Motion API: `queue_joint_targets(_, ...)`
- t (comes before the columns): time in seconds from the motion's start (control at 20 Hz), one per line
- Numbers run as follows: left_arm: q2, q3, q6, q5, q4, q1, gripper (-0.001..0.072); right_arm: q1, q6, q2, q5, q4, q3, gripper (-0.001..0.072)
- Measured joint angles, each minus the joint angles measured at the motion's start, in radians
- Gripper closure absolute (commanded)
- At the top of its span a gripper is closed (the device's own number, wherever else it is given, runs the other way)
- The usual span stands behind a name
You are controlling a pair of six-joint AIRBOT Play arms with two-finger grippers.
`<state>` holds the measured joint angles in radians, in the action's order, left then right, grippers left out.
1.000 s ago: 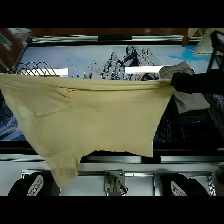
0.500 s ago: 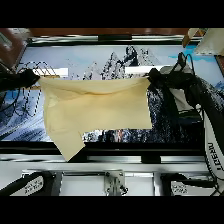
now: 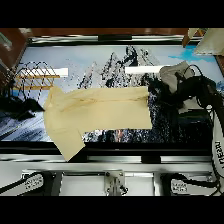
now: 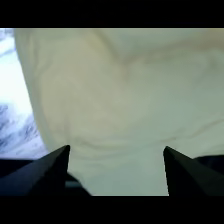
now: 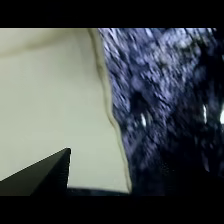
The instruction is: Fold the shirts.
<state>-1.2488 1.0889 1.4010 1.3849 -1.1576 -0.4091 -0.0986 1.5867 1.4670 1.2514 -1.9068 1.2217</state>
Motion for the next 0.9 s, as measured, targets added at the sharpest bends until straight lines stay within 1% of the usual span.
queue_joint_targets(0.05, 0.006, -0.039, -0.008, 0.041, -0.005, -0.036, 0.0179, -0.014, 0.024, -0.002, 0.059, 0.006, -0.02, 0.0052)
queue_joint_targets(0.15, 0.018, -0.134, -0.027, 0.092, -0.006, -0.103, 0.0179, -0.038, 0.058, -0.004, 0.121, 0.006, -0.066, 0.0052)
queue_joint_targets(0.25, 0.024, -0.223, -0.043, 0.104, 0.0, -0.14, 0.0173, -0.05, 0.077, -0.005, 0.132, -0.008, -0.095, 0.0052)
queue_joint_targets(0.3, 0.026, -0.265, -0.051, 0.1, 0.003, -0.15, 0.0156, -0.052, 0.083, -0.005, 0.135, -0.019, -0.104, 0.0052)
queue_joint_targets(0.55, 0.029, -0.406, -0.077, 0.0, 0.06, -0.156, 0.0157, -0.06, 0.093, -0.005, 0.116, -0.048, -0.122, 0.0052)
queue_joint_targets(0.85, 0.027, -0.46, -0.088, -0.124, 0.126, -0.104, 0.016, -0.061, 0.09, -0.005, 0.1, -0.057, -0.127, 0.0052)
queue_joint_targets(0.9, 0.023, -0.462, -0.087, -0.146, 0.13, -0.089, 0.019, -0.061, 0.082, -0.005, 0.095, -0.057, -0.127, 0.0052)
